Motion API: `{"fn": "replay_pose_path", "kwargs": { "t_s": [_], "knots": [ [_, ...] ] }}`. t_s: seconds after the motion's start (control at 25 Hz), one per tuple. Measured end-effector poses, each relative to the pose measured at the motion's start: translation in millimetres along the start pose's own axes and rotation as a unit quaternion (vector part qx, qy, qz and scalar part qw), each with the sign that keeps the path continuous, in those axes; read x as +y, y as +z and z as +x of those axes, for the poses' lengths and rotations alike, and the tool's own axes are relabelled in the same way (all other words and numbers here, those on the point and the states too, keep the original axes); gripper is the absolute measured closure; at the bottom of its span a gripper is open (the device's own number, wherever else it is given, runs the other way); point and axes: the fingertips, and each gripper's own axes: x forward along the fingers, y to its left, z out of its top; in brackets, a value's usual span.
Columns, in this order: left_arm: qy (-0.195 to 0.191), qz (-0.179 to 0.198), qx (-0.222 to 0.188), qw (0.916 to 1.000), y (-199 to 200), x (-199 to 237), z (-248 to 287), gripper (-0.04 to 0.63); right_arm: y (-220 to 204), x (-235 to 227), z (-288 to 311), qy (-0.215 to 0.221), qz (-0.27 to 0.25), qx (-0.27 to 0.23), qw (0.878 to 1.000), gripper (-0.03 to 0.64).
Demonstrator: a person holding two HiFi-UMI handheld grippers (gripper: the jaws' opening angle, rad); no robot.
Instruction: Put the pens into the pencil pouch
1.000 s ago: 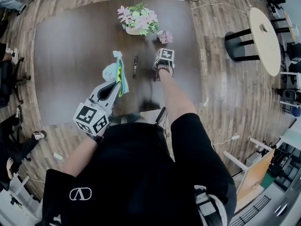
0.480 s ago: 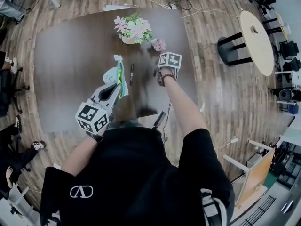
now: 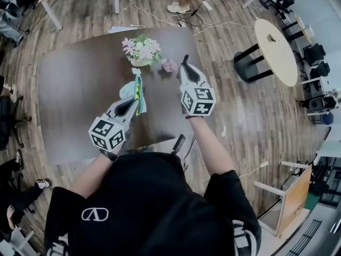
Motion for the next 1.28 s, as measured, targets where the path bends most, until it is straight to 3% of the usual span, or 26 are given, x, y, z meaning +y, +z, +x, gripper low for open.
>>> {"fn": "replay_pose_path", "kwargs": {
  "t_s": [0.12, 0.24, 0.52, 0.88, 1.08, 1.28],
  "knots": [
    [-0.006, -0.002, -0.005, 1.0000, 6.7, -4.7, 0.8, 0.583, 34.1, 16.4, -44.4, -0.015, -0.049, -0.090, 0.995, 0.572],
    [-0.012, 0.001, -0.009, 0.9999, 10.2, -7.9, 2.9, 0.583, 43.5, 27.6, -75.4, -0.030, -0.072, -0.140, 0.987, 0.572],
    [-0.019, 0.008, -0.008, 0.9998, 13.0, -14.9, 6.8, 0.583, 42.0, 37.6, -93.8, -0.029, -0.056, -0.158, 0.985, 0.572],
    [-0.019, 0.011, 0.001, 0.9998, 10.1, -15.6, 12.9, 0.583, 92.0, 120.8, -101.4, 0.082, -0.009, -0.226, 0.970, 0.572],
    [-0.022, 0.012, 0.001, 0.9997, 9.3, -18.6, 14.5, 0.583, 90.3, 146.2, -92.4, 0.120, 0.003, -0.216, 0.969, 0.572],
    [-0.028, 0.016, -0.009, 0.9994, 19.0, -23.9, 13.1, 0.583, 80.8, 148.1, -81.8, 0.130, 0.023, -0.193, 0.972, 0.572]
  ]
}}
